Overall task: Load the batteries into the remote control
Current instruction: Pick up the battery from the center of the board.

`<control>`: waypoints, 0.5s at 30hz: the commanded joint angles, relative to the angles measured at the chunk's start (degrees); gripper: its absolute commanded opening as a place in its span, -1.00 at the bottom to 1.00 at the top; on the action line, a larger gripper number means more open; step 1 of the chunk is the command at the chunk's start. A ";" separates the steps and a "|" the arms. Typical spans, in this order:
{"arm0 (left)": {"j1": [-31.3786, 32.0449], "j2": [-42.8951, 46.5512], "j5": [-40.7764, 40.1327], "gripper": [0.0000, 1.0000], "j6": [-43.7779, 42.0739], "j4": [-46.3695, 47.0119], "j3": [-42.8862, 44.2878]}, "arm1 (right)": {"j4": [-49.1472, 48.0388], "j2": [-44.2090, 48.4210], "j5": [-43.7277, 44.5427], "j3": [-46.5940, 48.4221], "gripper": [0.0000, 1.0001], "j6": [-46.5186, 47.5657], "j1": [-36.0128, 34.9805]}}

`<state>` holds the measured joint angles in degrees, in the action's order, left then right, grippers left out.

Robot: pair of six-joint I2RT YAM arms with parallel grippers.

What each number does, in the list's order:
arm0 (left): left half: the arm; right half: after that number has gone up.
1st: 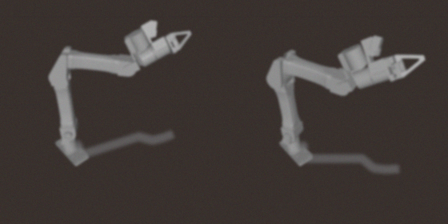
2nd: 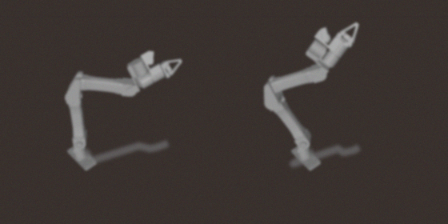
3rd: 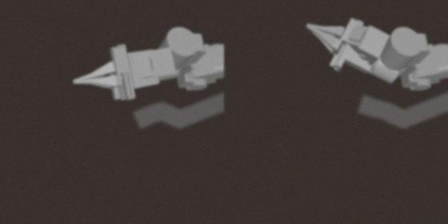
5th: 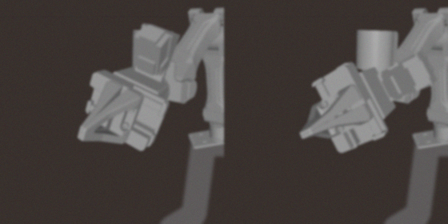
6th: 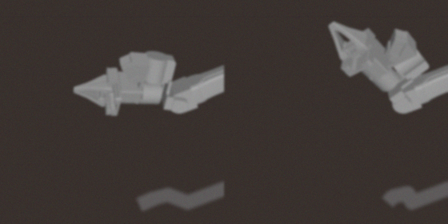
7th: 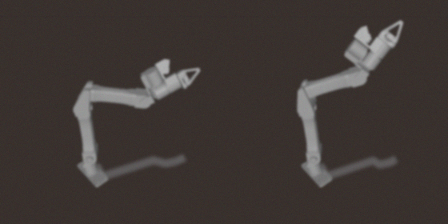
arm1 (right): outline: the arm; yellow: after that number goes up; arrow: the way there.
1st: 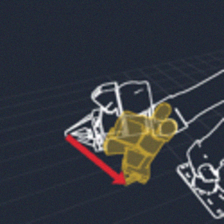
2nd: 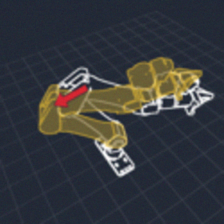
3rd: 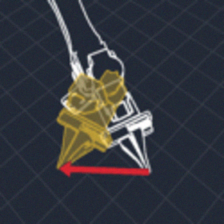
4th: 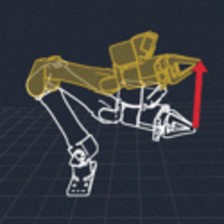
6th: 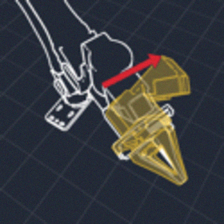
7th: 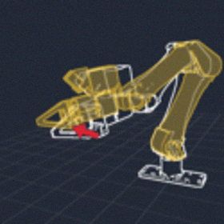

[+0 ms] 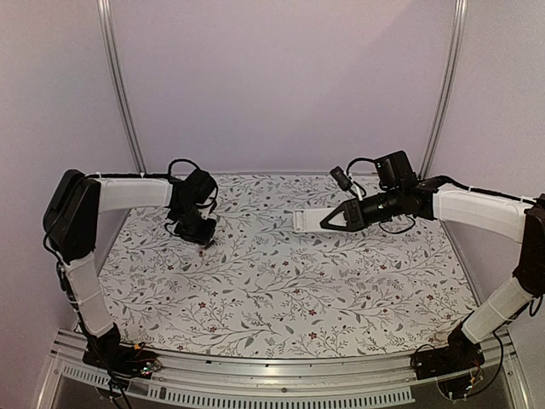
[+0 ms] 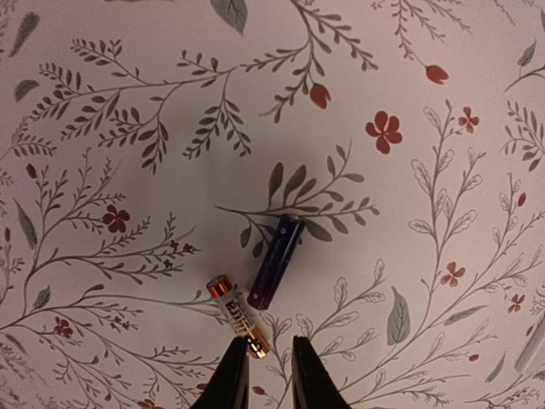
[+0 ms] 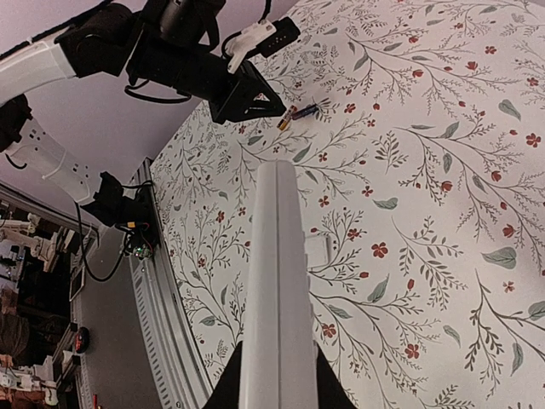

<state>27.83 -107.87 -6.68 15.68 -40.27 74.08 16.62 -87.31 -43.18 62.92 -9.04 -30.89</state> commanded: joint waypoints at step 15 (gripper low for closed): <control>-2.08 -3.38 -0.91 -0.64 0.51 -0.75 -0.94 | -1.16 0.21 -0.85 -0.23 -1.00 -0.28 0.43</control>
<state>26.61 -109.91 -6.92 16.08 -40.34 74.06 16.62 -87.31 -43.22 62.92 -9.15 -30.72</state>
